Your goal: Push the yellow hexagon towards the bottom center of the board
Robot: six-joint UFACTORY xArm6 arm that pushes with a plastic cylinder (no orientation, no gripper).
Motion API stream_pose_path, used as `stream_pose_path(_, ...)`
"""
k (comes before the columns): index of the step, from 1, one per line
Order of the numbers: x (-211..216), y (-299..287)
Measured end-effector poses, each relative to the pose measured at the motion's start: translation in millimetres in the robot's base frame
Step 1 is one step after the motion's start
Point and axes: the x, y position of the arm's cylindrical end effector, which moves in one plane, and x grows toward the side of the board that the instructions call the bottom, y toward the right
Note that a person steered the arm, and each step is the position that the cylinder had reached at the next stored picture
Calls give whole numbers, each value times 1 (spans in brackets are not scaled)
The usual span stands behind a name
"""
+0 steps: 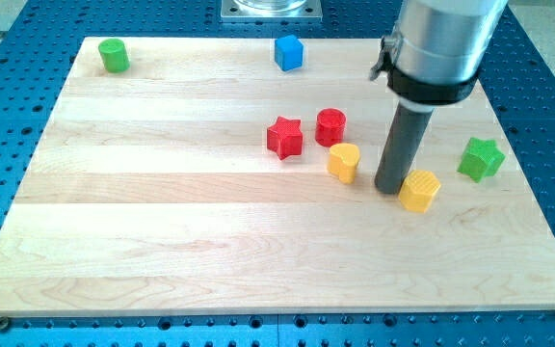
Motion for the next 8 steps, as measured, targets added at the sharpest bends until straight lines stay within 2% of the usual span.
stream_pose_path(2, 2, 67)
stream_pose_path(3, 2, 74)
stream_pose_path(7, -100, 85)
stream_pose_path(8, -109, 144)
